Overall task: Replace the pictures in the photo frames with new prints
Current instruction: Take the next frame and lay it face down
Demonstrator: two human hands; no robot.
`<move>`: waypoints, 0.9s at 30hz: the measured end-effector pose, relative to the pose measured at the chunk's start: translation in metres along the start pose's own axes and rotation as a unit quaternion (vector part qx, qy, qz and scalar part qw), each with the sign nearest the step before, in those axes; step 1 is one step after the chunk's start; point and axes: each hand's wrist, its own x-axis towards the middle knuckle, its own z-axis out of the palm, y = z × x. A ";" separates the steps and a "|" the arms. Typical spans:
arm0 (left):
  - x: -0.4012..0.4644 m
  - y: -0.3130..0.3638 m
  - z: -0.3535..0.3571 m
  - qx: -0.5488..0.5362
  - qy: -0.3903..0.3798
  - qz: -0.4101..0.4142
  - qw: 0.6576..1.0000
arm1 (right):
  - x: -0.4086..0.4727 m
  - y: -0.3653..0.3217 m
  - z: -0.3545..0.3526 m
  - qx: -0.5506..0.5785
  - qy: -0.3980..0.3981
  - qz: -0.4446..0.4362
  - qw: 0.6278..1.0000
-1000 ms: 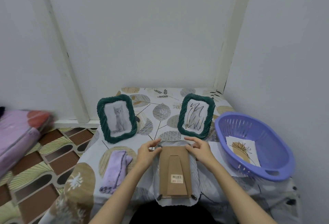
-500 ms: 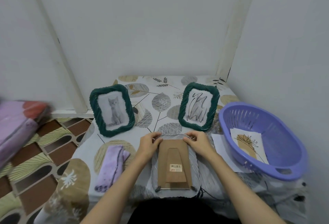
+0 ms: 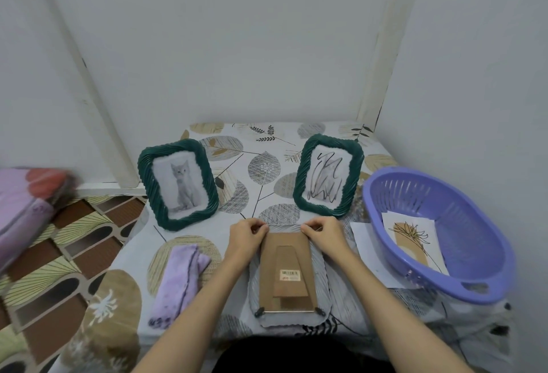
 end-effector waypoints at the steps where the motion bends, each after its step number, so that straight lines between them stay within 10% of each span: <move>1: 0.001 0.001 0.000 0.013 -0.001 0.008 1.000 | 0.000 -0.001 0.000 -0.004 0.002 0.003 1.000; 27: -0.116 -0.012 -0.044 0.042 -0.199 0.143 0.969 | -0.132 0.028 -0.039 -0.159 -0.150 -0.122 0.968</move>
